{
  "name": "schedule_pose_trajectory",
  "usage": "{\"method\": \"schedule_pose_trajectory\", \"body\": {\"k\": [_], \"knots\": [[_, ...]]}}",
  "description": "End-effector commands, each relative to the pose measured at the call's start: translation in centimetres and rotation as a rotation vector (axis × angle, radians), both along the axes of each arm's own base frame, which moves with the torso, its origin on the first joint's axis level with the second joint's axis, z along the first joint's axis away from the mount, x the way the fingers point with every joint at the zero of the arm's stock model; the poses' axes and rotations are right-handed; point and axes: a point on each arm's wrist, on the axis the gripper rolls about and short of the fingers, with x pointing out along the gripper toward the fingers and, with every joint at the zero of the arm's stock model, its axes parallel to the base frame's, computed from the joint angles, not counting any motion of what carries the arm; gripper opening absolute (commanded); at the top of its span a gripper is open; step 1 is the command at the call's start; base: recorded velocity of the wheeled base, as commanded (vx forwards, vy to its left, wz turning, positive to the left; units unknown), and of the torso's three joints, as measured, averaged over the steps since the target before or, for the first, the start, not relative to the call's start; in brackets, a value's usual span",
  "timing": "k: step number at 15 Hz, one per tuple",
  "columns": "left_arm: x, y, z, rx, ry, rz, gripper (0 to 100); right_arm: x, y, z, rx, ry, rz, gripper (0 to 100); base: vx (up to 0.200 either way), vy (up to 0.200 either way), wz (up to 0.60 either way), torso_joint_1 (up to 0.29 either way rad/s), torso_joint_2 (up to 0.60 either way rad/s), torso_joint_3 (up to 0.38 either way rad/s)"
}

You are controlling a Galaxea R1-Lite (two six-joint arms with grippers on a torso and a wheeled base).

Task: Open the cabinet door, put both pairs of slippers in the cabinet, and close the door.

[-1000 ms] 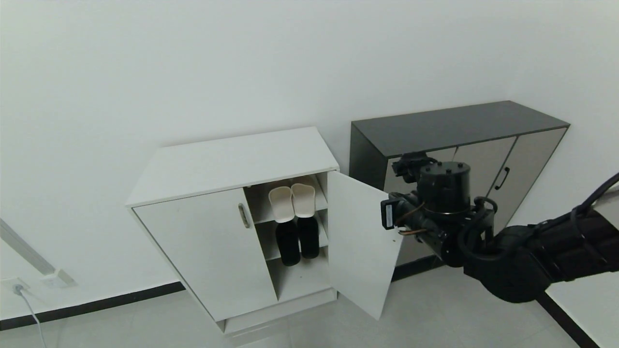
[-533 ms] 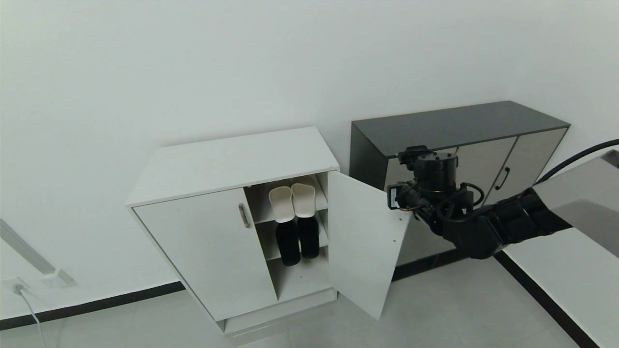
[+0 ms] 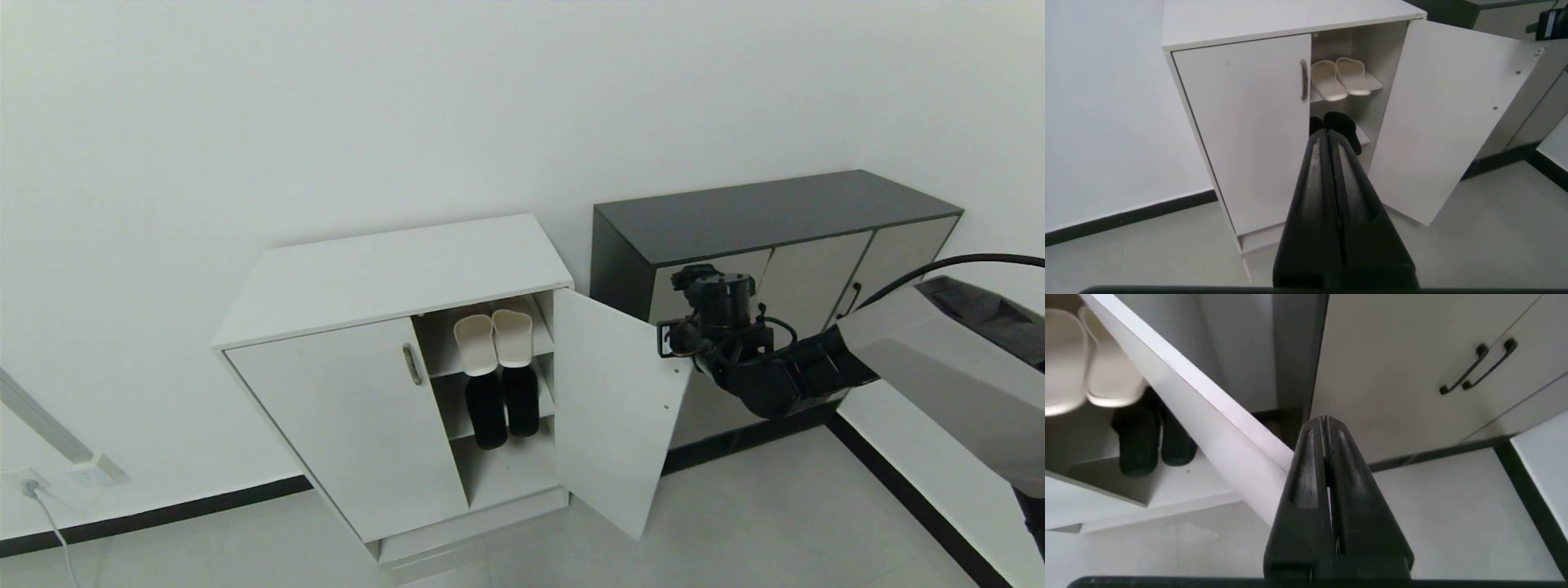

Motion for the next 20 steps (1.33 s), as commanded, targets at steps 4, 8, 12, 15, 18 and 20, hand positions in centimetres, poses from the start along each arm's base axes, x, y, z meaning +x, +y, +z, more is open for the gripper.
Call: {"method": "schedule_pose_trajectory", "body": {"k": [4,8,12,15,18,20], "knots": [[0.0,0.0,0.0,0.000,0.001,0.000,0,0.5,-0.2,-1.3,-0.010,0.024,-0.008,0,0.000,0.000,0.00,0.000,0.00,0.000],[0.0,0.0,0.0,0.000,0.001,-0.001,0,-0.4,0.8,-0.8,-0.006,0.019,0.018,0,0.000,0.000,0.00,0.000,0.00,0.000],[0.0,0.0,0.0,0.000,0.001,-0.001,0,-4.5,4.4,-0.1,-0.006,0.046,0.125,0,0.000,0.000,0.00,0.000,0.00,0.000],[0.0,0.0,0.0,0.000,0.001,-0.001,0,-7.5,6.7,0.8,0.002,0.049,0.202,0,0.000,0.000,0.00,0.000,0.00,0.000],[0.0,0.0,0.0,-0.002,0.001,0.000,0,-9.7,7.7,2.0,0.007,0.037,0.251,0,0.000,0.000,0.00,0.000,0.00,0.000],[0.0,0.0,0.0,-0.002,0.001,0.000,0,-10.1,7.6,2.5,0.003,0.030,0.258,0,0.000,0.000,0.00,0.000,0.00,0.000]]}}
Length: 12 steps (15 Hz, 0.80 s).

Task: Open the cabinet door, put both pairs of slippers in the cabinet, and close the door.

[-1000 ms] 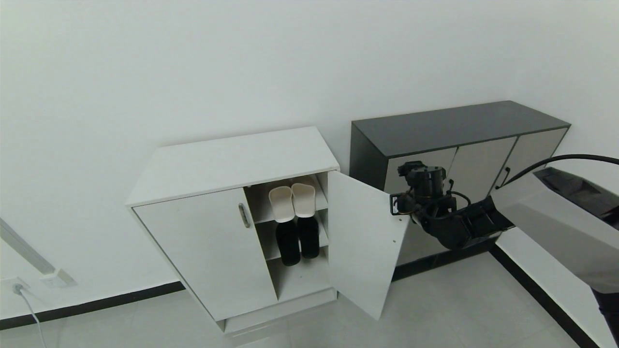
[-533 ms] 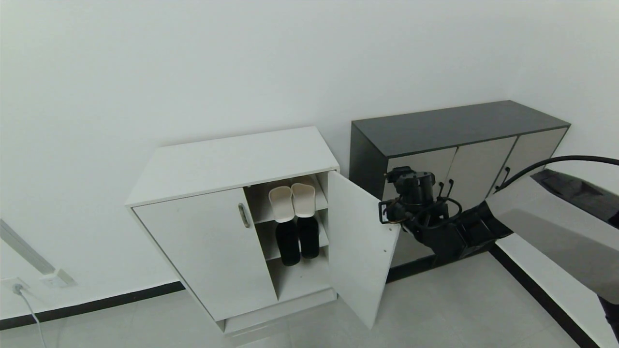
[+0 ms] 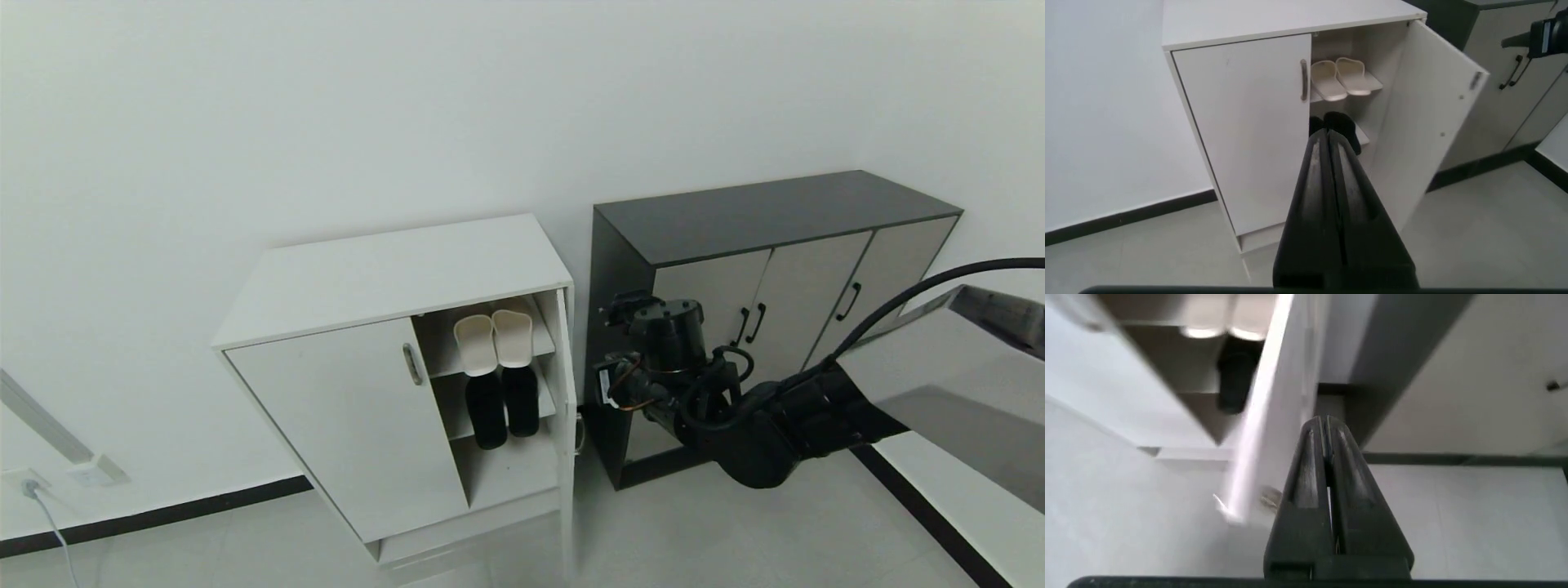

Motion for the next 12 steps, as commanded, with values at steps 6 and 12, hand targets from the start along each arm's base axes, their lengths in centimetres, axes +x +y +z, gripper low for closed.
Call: {"method": "schedule_pose_trajectory", "body": {"k": [6,12], "knots": [[0.0,0.0,0.0,-0.002,0.001,0.000,0,-1.4,0.2,0.6,-0.003,0.001,0.026,0,0.000,0.000,0.10,0.000,0.00,0.000],[0.0,0.0,0.0,0.000,0.001,0.000,0,-1.8,0.2,0.3,-0.005,0.015,0.057,0,0.000,0.000,0.60,0.006,0.00,0.005]]}}
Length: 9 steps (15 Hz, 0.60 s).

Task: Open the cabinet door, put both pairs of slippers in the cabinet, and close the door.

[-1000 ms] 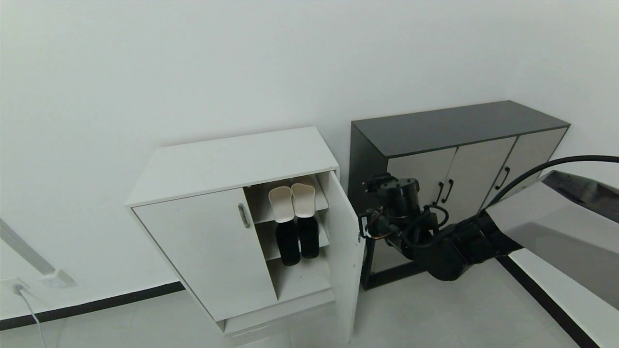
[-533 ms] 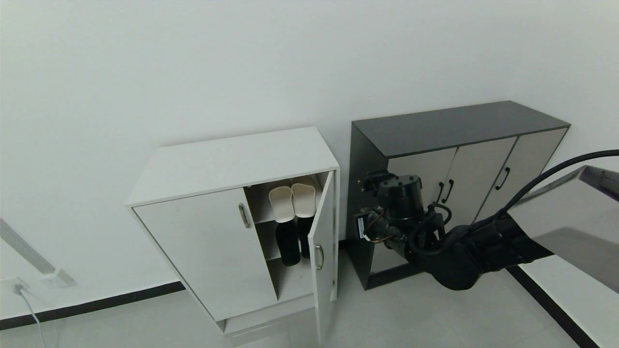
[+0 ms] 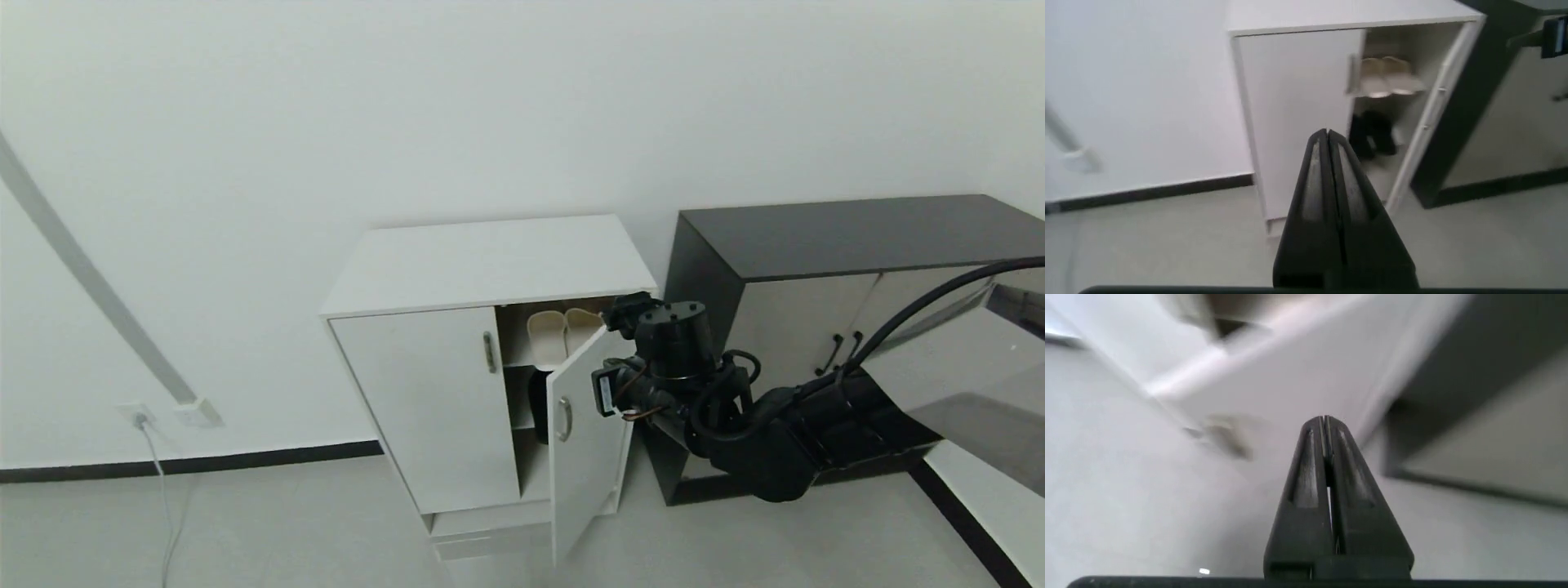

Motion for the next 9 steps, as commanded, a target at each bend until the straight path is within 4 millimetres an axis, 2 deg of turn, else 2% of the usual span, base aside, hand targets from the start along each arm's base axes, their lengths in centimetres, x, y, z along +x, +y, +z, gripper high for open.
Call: {"method": "schedule_pose_trajectory", "body": {"k": [1,6,9], "knots": [[0.0,0.0,0.0,0.000,0.001,0.000,0,-0.1,-0.1,-0.1,-0.003,0.005,0.003,0,0.000,0.000,0.00,0.000,0.00,0.000],[0.0,0.0,0.0,0.000,0.001,0.000,0,-0.8,-0.6,-1.4,-0.007,0.000,0.065,0,0.000,0.000,0.00,0.000,0.00,0.000],[0.0,0.0,0.0,0.000,0.001,0.000,0,-1.9,-2.3,-3.0,-0.012,-0.017,0.072,0,0.000,0.000,0.00,0.000,0.00,0.000]]}}
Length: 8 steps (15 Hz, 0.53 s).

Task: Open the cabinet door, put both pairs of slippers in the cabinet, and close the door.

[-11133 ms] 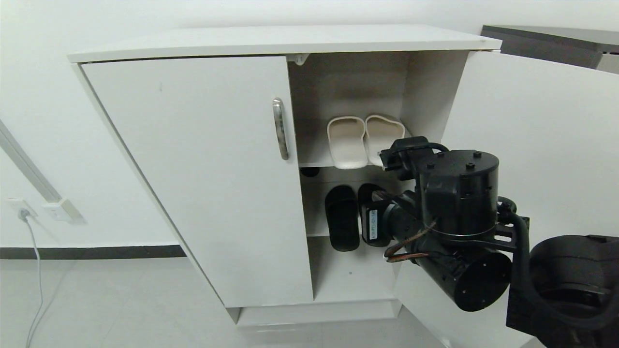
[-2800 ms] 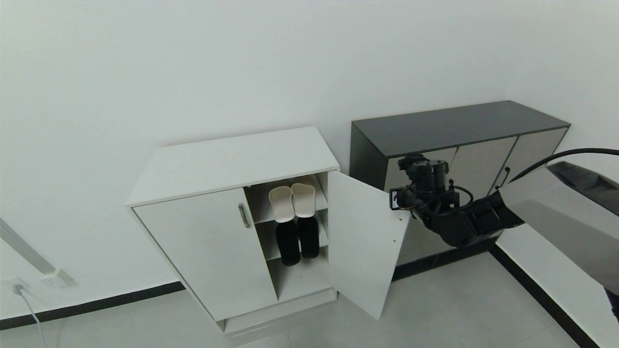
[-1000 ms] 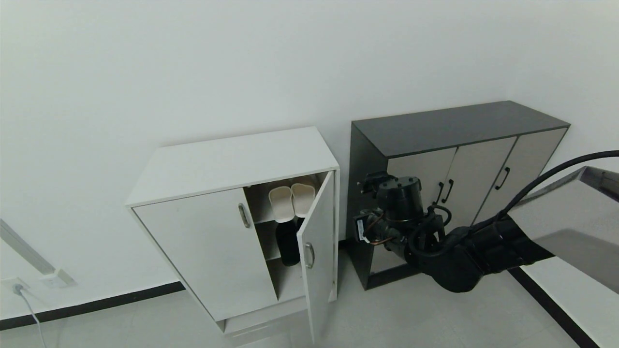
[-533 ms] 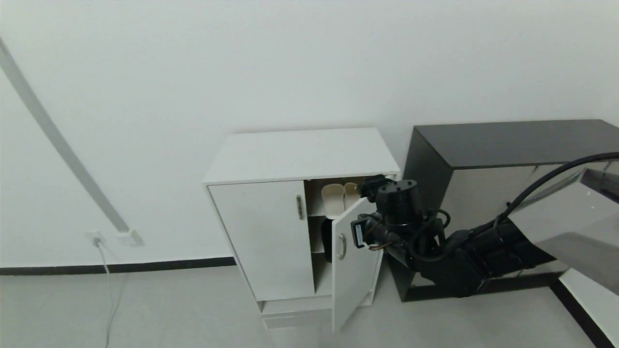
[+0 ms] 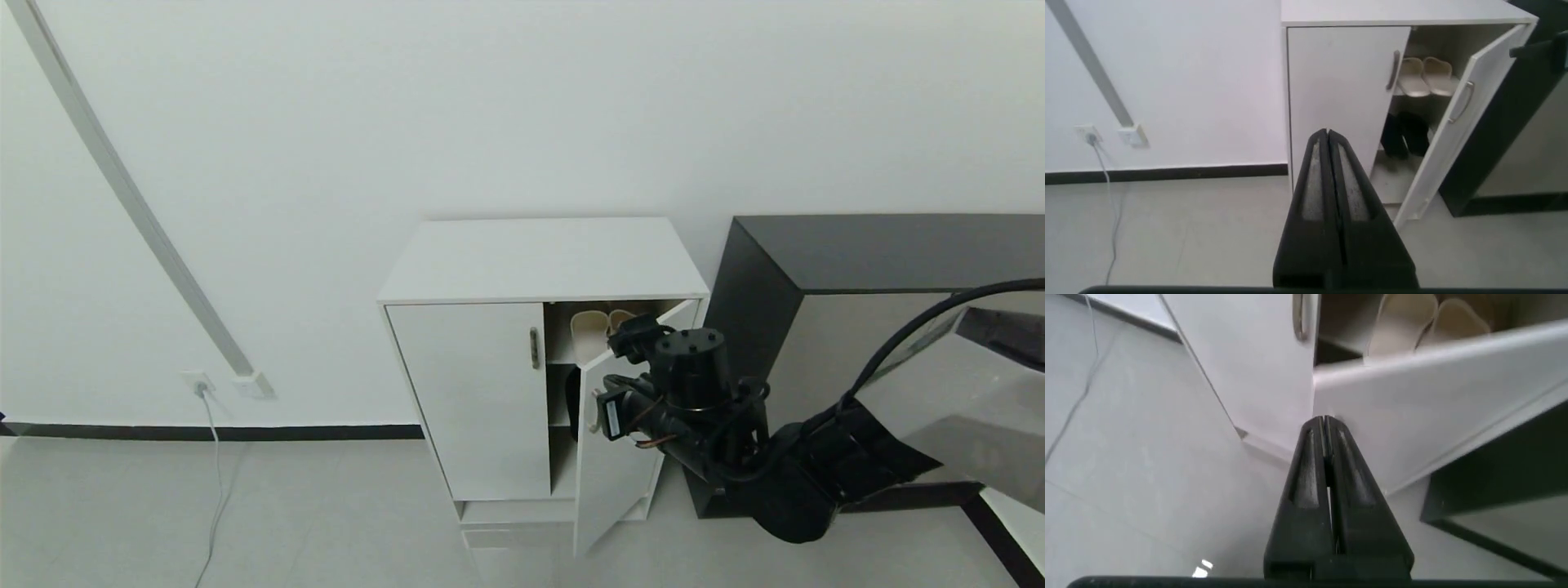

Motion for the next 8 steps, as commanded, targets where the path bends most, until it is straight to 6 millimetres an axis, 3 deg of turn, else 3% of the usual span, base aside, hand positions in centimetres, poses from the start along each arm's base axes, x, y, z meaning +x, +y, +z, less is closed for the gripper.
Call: {"method": "schedule_pose_trajectory", "body": {"k": [1,3,8], "knots": [[0.0,0.0,0.0,0.001,0.000,-0.003,0,-1.3,-1.5,-1.4,-0.020,0.031,0.010,0,0.000,0.000,0.00,0.000,0.00,0.000],[0.0,0.0,0.0,0.003,0.001,-0.003,0,-2.2,-2.4,-2.0,-0.026,0.044,0.014,0,0.000,0.000,0.00,0.000,0.00,0.000],[0.0,0.0,0.0,0.003,0.001,-0.004,0,-3.6,-3.3,-3.4,-0.042,0.063,0.018,0,0.200,0.000,0.00,-0.003,0.00,0.006]]}}
